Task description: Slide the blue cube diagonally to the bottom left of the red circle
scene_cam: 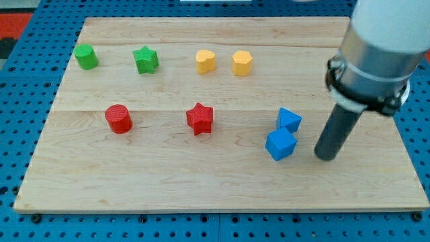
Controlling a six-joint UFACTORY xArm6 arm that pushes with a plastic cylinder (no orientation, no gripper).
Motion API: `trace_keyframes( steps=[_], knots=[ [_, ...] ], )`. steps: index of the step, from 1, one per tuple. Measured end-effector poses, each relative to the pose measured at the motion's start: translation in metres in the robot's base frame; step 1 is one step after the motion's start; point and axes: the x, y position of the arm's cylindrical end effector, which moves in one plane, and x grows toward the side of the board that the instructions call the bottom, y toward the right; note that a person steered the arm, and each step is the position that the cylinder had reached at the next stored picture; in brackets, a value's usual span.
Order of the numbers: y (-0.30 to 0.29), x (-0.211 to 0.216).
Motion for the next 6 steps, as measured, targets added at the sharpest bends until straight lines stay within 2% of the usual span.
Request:
trace_keyframes(
  steps=[1,2,3,4,5,6],
  knots=[
    [-0.049,-0.028],
    [-0.095,0.001],
    [-0.088,0.039],
    [-0.075,0.050],
    [-0.162,0.031],
    [-0.285,0.007]
  ],
)
